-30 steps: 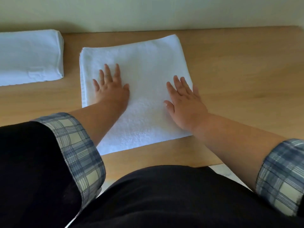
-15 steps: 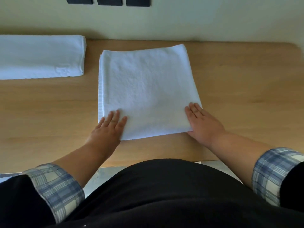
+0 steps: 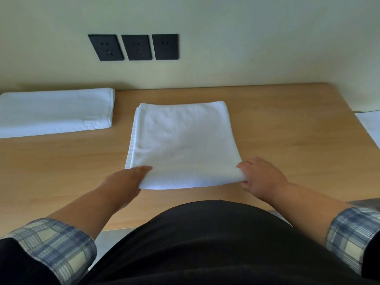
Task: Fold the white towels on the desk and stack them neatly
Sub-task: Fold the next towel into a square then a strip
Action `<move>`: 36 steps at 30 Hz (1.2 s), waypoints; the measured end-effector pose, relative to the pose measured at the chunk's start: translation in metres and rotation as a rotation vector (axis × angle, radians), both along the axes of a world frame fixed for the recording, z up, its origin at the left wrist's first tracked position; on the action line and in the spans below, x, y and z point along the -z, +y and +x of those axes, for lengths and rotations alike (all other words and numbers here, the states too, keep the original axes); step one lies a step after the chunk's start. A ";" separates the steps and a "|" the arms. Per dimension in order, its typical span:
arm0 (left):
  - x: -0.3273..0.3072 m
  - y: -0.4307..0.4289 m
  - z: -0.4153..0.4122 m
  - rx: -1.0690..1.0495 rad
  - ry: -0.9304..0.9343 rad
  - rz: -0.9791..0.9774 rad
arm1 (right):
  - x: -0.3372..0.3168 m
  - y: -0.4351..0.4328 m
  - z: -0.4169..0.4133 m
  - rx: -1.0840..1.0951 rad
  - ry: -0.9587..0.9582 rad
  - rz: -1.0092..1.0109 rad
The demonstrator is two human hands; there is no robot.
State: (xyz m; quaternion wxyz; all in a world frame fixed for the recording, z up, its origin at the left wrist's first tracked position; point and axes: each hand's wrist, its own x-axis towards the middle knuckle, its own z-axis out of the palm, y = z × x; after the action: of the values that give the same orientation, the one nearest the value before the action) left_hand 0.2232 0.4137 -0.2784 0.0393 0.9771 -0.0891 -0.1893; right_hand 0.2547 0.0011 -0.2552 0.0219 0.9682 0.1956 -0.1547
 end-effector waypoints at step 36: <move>-0.009 -0.023 0.232 -1.079 -0.186 -0.569 | 0.028 0.041 0.236 0.961 0.103 0.705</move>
State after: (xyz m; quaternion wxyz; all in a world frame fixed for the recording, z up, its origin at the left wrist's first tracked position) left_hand 0.4550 0.3907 -0.2691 0.3808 0.8480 0.3678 -0.0256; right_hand 0.4907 0.0420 -0.2832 -0.3827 0.8883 -0.2239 -0.1200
